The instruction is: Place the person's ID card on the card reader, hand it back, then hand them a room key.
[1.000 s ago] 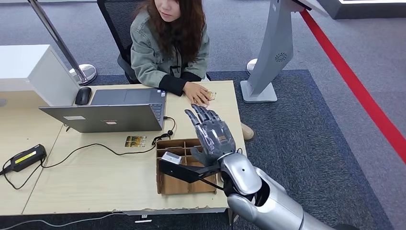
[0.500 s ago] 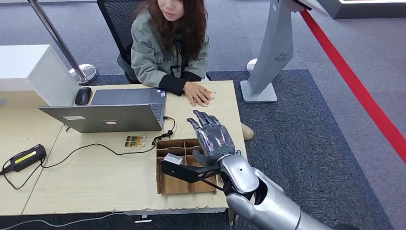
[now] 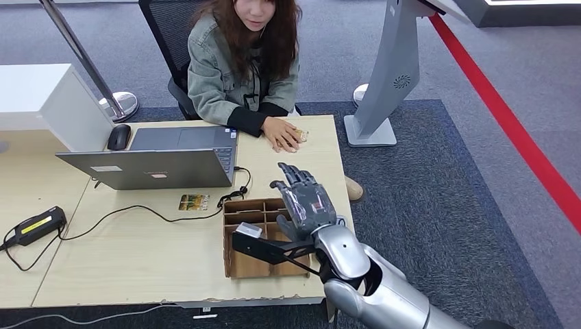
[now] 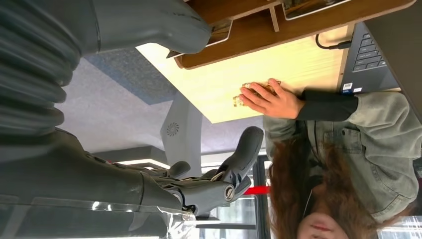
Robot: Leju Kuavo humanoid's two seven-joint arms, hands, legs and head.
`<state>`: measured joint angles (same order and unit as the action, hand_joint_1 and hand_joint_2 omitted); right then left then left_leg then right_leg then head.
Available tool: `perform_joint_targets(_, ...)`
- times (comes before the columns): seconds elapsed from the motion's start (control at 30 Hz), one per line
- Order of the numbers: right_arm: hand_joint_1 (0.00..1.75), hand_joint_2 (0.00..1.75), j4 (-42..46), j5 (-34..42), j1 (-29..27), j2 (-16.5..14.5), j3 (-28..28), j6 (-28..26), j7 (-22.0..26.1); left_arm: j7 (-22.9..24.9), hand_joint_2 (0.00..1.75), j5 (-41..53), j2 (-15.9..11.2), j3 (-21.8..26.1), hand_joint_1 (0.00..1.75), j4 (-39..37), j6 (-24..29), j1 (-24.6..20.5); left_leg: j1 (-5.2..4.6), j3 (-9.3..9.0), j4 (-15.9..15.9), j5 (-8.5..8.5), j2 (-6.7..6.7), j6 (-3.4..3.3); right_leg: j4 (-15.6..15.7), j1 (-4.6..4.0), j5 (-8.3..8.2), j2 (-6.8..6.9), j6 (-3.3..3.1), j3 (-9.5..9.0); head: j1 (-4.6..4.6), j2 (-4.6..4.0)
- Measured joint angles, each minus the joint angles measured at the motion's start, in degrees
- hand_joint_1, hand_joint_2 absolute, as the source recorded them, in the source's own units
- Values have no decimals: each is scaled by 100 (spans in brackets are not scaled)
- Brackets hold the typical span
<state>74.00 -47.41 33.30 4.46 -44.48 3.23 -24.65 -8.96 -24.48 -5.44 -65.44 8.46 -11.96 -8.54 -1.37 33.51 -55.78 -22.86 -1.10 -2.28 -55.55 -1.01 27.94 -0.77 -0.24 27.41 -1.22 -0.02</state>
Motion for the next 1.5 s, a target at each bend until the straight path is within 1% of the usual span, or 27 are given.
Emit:
perform_joint_targets(0.1,55,175,-32,1,-16,3,0,-1,0,0,0,-4,-2,0,0,0,0,0,0,0,0,0,0,0,0,0,0,0,0,0,0,0)
perform_joint_targets(0.27,44,175,-43,21,-35,19,2,-15,-2,0,0,-4,-6,0,0,0,1,1,0,0,0,0,1,0,0,0,0,0,0,0,0,0)
perform_joint_targets(0.63,45,175,-50,52,-55,42,4,-31,-2,0,0,-1,-8,0,0,0,2,1,0,0,0,0,1,0,0,0,0,0,0,0,0,0)
perform_joint_targets(0.73,49,175,-143,75,-69,48,5,-87,-2,0,0,19,-12,0,0,0,2,0,0,0,0,0,1,0,0,0,0,0,0,0,0,0)
perform_joint_targets(0.9,64,175,-299,101,-76,38,5,-229,-2,0,0,46,-13,0,0,0,3,0,0,0,0,0,1,0,0,0,0,0,0,0,0,0)
perform_joint_targets(1.17,75,175,-518,103,-104,24,10,-428,0,0,0,46,-11,0,0,0,3,2,0,0,0,0,1,0,0,0,0,0,0,0,0,0)
perform_joint_targets(1.33,77,175,-644,103,-105,22,22,-499,-2,0,0,52,-11,0,0,0,2,2,0,0,0,0,1,0,0,0,0,0,0,0,0,0)
perform_joint_targets(1.5,90,175,-746,104,-105,21,39,-514,-2,0,0,80,-11,0,0,0,1,1,0,0,0,0,0,0,0,0,0,0,0,0,0,0)
